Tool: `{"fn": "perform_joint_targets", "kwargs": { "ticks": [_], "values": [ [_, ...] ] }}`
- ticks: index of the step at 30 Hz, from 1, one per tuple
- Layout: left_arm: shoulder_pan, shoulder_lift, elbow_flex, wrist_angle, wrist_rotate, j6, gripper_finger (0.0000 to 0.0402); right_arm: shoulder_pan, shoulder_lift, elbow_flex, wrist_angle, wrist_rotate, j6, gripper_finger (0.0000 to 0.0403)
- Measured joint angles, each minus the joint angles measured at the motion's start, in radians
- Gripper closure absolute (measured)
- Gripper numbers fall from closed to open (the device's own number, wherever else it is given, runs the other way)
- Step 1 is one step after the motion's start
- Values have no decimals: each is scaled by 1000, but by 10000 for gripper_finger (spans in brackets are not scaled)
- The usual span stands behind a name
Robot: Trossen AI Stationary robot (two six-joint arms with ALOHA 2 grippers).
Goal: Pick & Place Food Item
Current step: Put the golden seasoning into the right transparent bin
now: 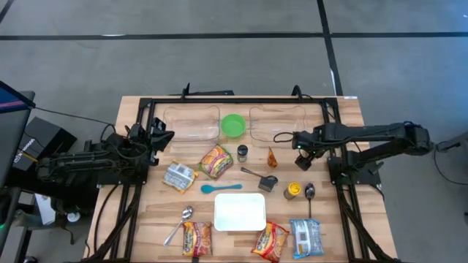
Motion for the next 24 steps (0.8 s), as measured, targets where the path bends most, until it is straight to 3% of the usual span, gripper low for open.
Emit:
{"fn": "perform_joint_targets", "kwargs": {
  "ticks": [6,17,24],
  "values": [
    [0,0,0,0,0,0,380,0,45,0,15,-3,-37,27],
    [0,0,0,0,0,0,380,0,55,0,16,-19,-46,90],
    [0,0,0,0,0,0,380,0,54,1,17,-21,-48,107]
  ]
}}
